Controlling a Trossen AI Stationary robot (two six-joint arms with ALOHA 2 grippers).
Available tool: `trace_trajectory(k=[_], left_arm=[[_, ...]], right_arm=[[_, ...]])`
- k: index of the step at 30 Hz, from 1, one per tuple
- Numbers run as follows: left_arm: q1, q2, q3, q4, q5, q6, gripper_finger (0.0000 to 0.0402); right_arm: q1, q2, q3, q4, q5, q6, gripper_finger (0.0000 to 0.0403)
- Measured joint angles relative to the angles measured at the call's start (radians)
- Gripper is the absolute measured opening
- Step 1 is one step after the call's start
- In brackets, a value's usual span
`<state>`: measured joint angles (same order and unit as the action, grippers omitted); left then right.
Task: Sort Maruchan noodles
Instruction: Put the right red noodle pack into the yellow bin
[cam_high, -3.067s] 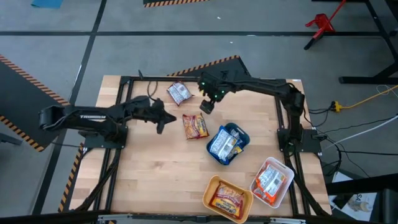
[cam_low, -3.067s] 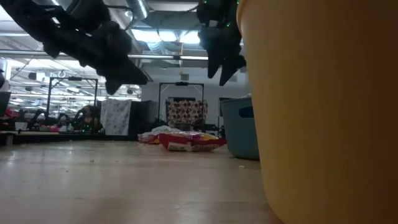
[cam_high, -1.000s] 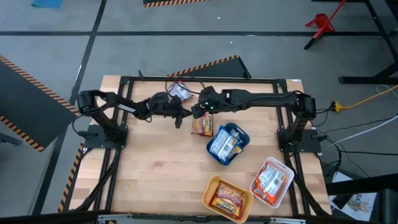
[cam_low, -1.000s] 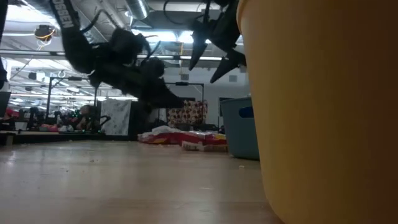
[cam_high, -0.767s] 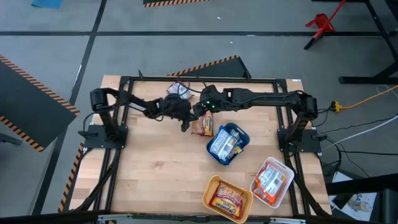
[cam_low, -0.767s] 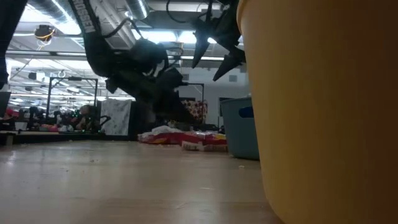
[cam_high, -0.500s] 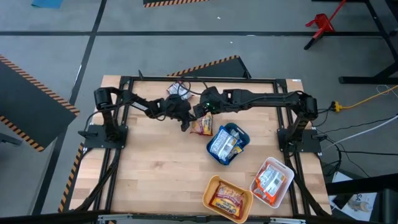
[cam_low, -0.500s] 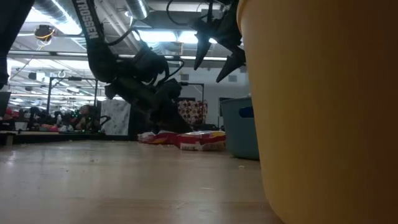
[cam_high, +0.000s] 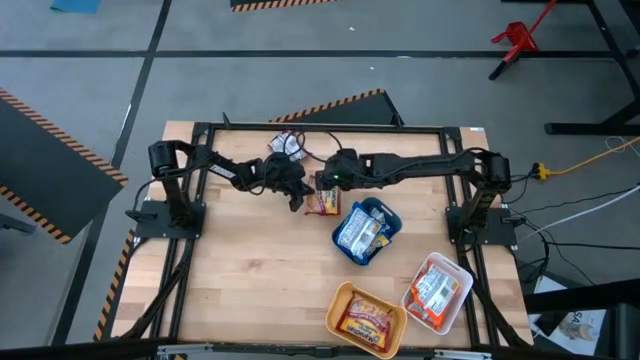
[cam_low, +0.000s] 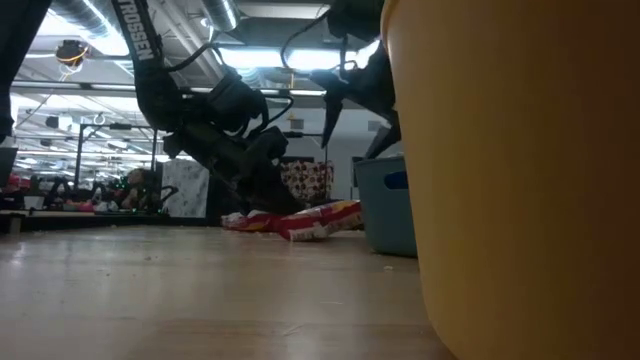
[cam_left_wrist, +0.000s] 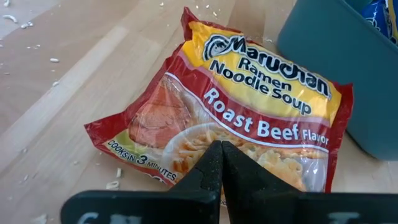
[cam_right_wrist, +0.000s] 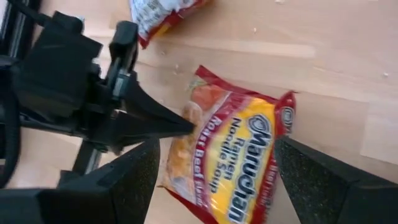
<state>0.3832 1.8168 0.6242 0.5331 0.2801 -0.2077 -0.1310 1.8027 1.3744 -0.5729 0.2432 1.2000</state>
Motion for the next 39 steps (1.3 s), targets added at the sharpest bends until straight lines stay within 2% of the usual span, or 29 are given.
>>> trace_trajectory(k=[7, 23, 32, 39], left_arm=[[0.0, 0.001, -0.002, -0.001, -0.002, 0.003, 0.0], [0.0, 0.001, -0.005, -0.008, -0.012, 0.003, 0.0], [0.0, 0.001, -0.005, -0.009, -0.016, 0.002, 0.0], [0.0, 0.0, -0.022, -0.016, -0.038, -0.002, 0.0]], right_arm=[[0.0, 0.0, -0.038, 0.038, -0.005, 0.011, 0.0298], [-0.02, 0.0, -0.051, -0.012, 0.0, 0.035, 0.0298], [-0.089, 0.0, -0.15, 0.115, -0.108, 0.038, 0.0298], [-0.146, 0.0, -0.172, 0.148, -0.201, -0.015, 0.0298]])
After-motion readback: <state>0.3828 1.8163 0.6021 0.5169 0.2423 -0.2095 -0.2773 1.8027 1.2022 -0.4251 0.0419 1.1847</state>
